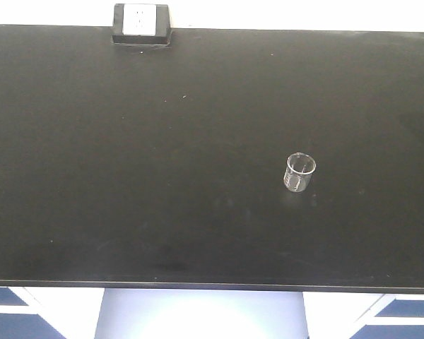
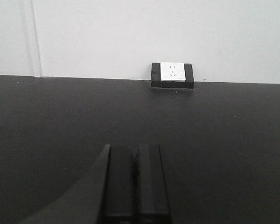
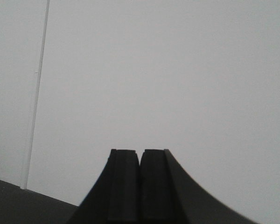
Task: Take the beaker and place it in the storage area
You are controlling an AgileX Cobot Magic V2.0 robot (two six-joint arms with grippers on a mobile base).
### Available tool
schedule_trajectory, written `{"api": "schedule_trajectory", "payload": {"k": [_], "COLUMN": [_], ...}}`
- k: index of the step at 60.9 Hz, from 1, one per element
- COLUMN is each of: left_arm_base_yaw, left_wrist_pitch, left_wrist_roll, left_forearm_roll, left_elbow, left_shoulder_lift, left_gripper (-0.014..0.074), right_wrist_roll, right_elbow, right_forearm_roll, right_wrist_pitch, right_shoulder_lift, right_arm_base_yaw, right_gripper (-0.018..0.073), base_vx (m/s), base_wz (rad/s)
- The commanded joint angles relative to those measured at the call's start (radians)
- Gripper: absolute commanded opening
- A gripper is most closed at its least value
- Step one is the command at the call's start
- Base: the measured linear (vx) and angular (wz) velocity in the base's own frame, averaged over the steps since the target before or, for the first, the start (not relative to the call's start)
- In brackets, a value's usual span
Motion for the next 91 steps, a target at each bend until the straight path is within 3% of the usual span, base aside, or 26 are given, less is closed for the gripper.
{"api": "schedule_trajectory", "payload": {"k": [1,24,31,37,44,49,53,68,77,91], "left_arm_base_yaw": [-0.008,-0.008,-0.008,-0.008,-0.008,-0.008,-0.008,-0.008,-0.008,-0.008], "left_wrist_pitch": [-0.08,-0.08,-0.08,-0.08,-0.08,-0.08,-0.08,-0.08,-0.08,-0.08], "left_wrist_roll": [-0.006,-0.006,-0.006,-0.006,-0.006,-0.006,-0.006,-0.006,-0.006,-0.006], "left_forearm_roll": [-0.006,-0.006,-0.006,-0.006,-0.006,-0.006,-0.006,-0.006,-0.006,-0.006], "left_elbow": [0.022,0.022,0.022,0.022,0.022,0.022,0.022,0.022,0.022,0.022], "left_shoulder_lift": [-0.017,-0.017,-0.017,-0.017,-0.017,-0.017,-0.017,-0.017,-0.017,-0.018], "left_gripper": [-0.0008,-0.0008,-0.0008,-0.0008,-0.0008,-0.0008,-0.0008,-0.0008,-0.0008,-0.0008], "right_wrist_roll": [-0.003,-0.004,-0.064,-0.263,-0.596,-0.843,-0.94,-0.947,-0.934,-0.942], "right_elbow": [-0.035,-0.035,-0.027,0.018,0.102,0.165,0.212,0.39,0.49,0.488], "right_forearm_roll": [0.025,0.032,0.128,0.369,0.7,0.861,0.922,0.948,0.946,0.907], "right_wrist_pitch": [-0.035,-0.035,0.011,0.052,0.133,0.215,0.297,0.618,0.652,0.692], "right_shoulder_lift": [0.002,0.002,0.003,-0.006,-0.078,-0.157,-0.226,-0.445,-0.559,-0.554], "right_arm_base_yaw": [-0.003,-0.003,-0.003,-0.003,-0.003,-0.003,-0.003,-0.003,-0.003,-0.003], "right_gripper": [-0.0004,-0.0004,-0.0004,-0.0004,-0.0004,-0.0004,-0.0004,-0.0004,-0.0004,-0.0004], "base_vx": [0.0,0.0,0.0,0.0,0.0,0.0,0.0,0.0,0.0,0.0], "base_wz": [0.0,0.0,0.0,0.0,0.0,0.0,0.0,0.0,0.0,0.0]}}
